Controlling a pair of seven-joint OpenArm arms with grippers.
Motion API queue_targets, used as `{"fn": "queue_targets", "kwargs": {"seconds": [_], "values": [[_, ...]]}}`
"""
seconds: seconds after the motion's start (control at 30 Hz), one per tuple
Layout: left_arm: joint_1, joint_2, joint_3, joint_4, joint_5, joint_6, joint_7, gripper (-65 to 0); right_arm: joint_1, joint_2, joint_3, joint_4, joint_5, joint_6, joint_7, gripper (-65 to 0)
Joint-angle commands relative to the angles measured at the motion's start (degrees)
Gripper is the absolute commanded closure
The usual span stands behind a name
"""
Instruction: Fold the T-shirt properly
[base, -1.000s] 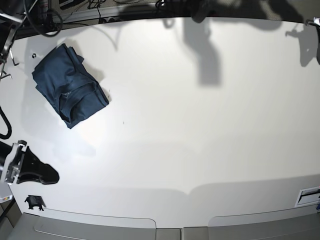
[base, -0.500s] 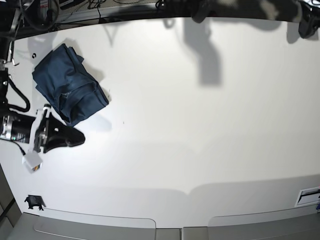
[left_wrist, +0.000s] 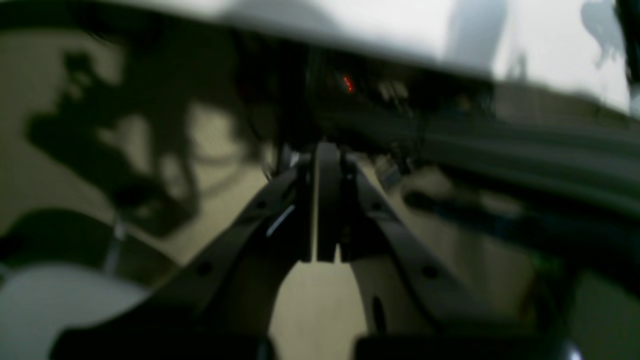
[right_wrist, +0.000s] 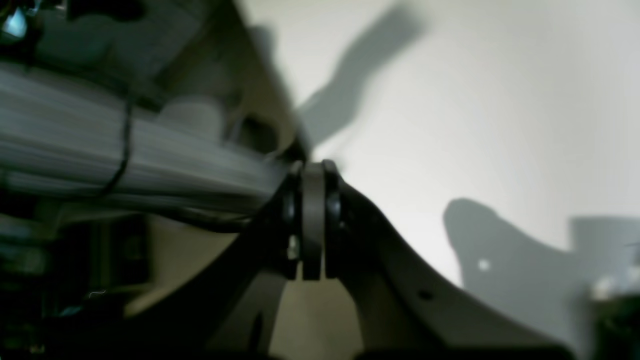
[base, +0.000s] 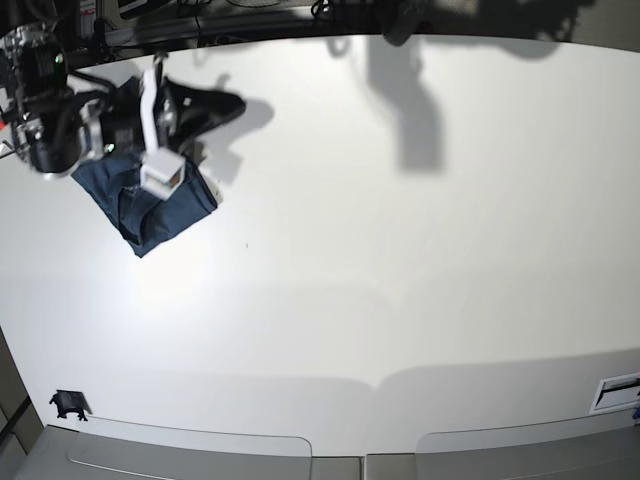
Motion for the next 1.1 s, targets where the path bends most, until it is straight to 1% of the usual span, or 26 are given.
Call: {"fn": "queue_targets", "kwargs": {"seconds": [0.0, 0.07, 0.1, 0.13, 0.17, 0.2, 0.23, 0.3, 0.33, 0.37, 0.4, 0.43, 0.5, 0.6, 0.67, 0.7, 0.73, 0.83, 0.9, 0.97, 1.03, 1.07], "values": [[2.82, -0.46, 1.6, -0.17, -0.81, -0.32, 0.15, 0.0, -2.56, 1.2, 0.55, 1.25, 1.76, 0.28, 0.73, 0.0], [5.57, -1.44, 7.32, -1.99, 1.01, -0.32, 0.0, 0.0, -8.52, 1.18, 0.55, 1.46, 1.76, 0.28, 0.73, 0.0], [6.49, -2.23, 10.8, -3.34, 2.89, -0.32, -0.63, 0.0, -11.43, 1.18, 0.55, 1.4, 1.76, 0.28, 0.73, 0.0], [7.17, -3.15, 14.6, -5.14, 5.77, -0.32, -2.56, 0.0, -14.27, 1.14, 0.55, 1.25, 1.76, 0.28, 0.73, 0.0], [7.41, -4.11, 18.53, -7.39, 9.53, -0.32, -5.57, 0.0, -17.03, 0.85, 0.52, 0.94, 1.76, 0.28, 0.73, 0.0], [7.3, -5.22, 22.62, -10.14, 14.08, -0.32, -9.84, 0.0, -19.71, 0.37, 0.48, 0.44, 1.76, 0.28, 0.73, 0.0], [6.86, -6.49, 26.84, -13.33, 19.1, -0.32, -15.5, 0.0, -22.27, -0.31, 0.48, -0.37, 1.76, 0.28, 0.73, 0.0], [5.05, -9.44, 35.21, -20.83, 29.4, -0.32, -28.52, 0.0, -26.86, -2.75, 0.48, -2.89, 1.76, 0.28, 0.73, 0.0], [3.52, -10.84, 39.21, -25.0, 34.34, -0.32, -33.94, 0.0, -28.3, -4.31, 0.33, -4.52, 1.76, 0.28, 0.73, 0.0], [1.6, -12.07, 43.06, -29.42, 38.93, -0.32, -38.14, 0.0, -29.55, -5.95, 0.02, -6.32, 1.76, 0.28, 0.73, 0.0], [-0.61, -12.94, 46.69, -34.01, 43.04, -0.32, -41.38, 0.0, -30.47, -7.41, -0.44, -8.26, 1.7, 0.28, 0.73, 0.0], [-2.99, -13.51, 50.01, -38.71, 46.6, -0.32, -43.89, 0.0, -31.12, -8.66, -1.18, -10.43, -0.04, 0.28, 0.73, 0.0], [-8.0, -13.66, 55.84, -48.28, 52.63, -0.32, -47.3, 0.0, -31.56, -10.34, -3.69, -15.5, -3.56, 0.28, 0.73, 0.0], [-15.32, -13.35, 63.65, -61.79, 59.3, -0.32, -52.26, 0.0, -31.5, -10.69, -9.62, -23.89, -8.26, 0.28, 0.73, 0.0], [-19.63, -13.35, 68.63, -69.09, 62.64, -0.32, -55.95, 0.0, -31.19, -10.69, -14.01, -29.03, -13.9, 0.28, 0.73, 0.0], [-21.42, -13.35, 70.9, -71.97, 64.32, -0.32, -57.42, 0.0, -31.19, -10.69, -16.26, -31.47, -17.73, 0.28, 0.73, 0.0], [-22.99, -13.35, 72.98, -74.18, 66.07, -0.32, -58.47, 0.0, -31.19, -10.69, -18.49, -33.77, -22.05, 0.28, 1.99, 0.0], [-26.73, -13.38, 77.81, -77.37, 71.73, -0.32, -58.69, 0.0, -30.6, -10.75, -24.83, -39.71, -36.59, 0.28, 13.18, 0.0], [-28.44, -13.38, 79.54, -77.64, 75.19, -0.32, -59.32, 0.0, -29.73, -11.28, -28.59, -43.06, -46.12, 0.28, 20.59, 0.0], [-29.73, -13.38, 79.87, -77.61, 77.29, -0.32, -62.25, 0.0, -28.37, -12.83, -31.34, -46.21, -53.62, 0.28, 25.07, 0.0], [-30.62, -13.38, 79.82, -77.61, 77.13, -0.32, -64.54, 0.0, -27.04, -15.21, -32.87, -49.35, -58.4, -6.16, 27.91, 0.0], [-31.01, -13.35, 79.82, -77.61, 77.13, -0.32, -65.13, 0.0, -26.38, -16.52, -33.33, -50.99, -59.54, -8.79, 29.92, 0.0]]}}
